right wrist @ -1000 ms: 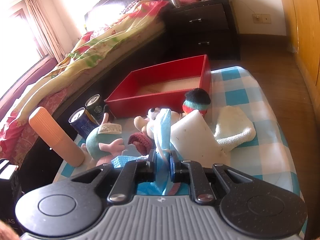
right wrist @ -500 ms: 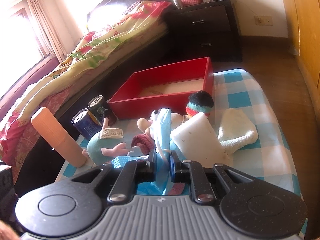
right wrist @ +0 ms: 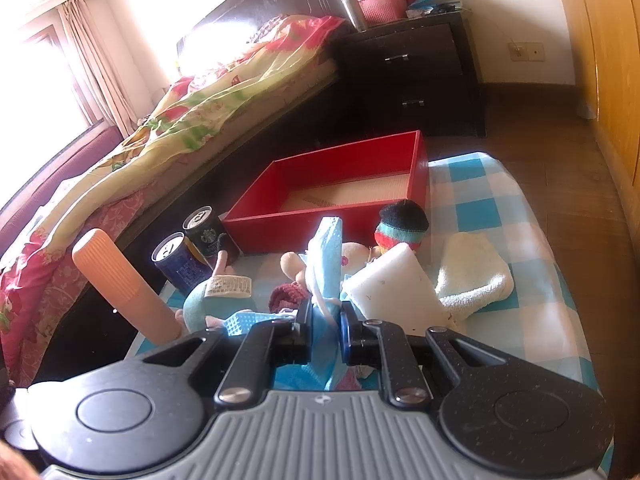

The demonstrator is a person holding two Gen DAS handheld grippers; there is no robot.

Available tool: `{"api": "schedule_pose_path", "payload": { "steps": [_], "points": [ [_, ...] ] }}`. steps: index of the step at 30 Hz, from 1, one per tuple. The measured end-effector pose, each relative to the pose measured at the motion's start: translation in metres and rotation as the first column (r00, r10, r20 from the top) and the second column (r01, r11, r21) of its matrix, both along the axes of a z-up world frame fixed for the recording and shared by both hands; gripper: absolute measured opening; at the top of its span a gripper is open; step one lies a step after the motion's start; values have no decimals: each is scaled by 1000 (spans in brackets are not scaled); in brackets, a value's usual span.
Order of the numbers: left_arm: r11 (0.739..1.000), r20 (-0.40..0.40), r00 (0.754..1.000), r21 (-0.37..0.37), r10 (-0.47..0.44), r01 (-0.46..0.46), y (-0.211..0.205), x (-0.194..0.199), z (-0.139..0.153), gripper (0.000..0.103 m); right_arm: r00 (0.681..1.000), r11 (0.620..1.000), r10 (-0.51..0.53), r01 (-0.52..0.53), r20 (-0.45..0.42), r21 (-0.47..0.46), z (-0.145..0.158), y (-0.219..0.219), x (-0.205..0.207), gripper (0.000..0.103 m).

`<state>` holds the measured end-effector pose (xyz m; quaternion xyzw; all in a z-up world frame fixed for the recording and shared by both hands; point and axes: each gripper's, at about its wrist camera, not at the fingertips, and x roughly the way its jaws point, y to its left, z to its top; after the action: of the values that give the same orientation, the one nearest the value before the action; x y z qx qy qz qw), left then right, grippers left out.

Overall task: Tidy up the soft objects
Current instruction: 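Lift the blue mask with the right tool while the left tool lifts the lilac cloth, then carry the mask in the right tool toward the red box while the left tool carries the cloth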

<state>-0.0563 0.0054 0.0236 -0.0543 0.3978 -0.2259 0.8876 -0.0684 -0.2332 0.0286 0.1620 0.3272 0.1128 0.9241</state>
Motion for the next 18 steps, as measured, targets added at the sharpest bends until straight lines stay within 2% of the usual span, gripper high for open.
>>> {"api": "schedule_pose_path", "payload": {
  "steps": [10, 18],
  "points": [
    [996, 97, 995, -89, 17, -8, 3, 9, 46, 0, 997, 1000, -7, 6, 78, 13, 20, 3, -1, 0],
    [988, 194, 980, -152, 35, -5, 2, 22, 81, 0, 988, 1000, -18, 14, 152, 26, 45, 8, 2, 0]
  ]
}}
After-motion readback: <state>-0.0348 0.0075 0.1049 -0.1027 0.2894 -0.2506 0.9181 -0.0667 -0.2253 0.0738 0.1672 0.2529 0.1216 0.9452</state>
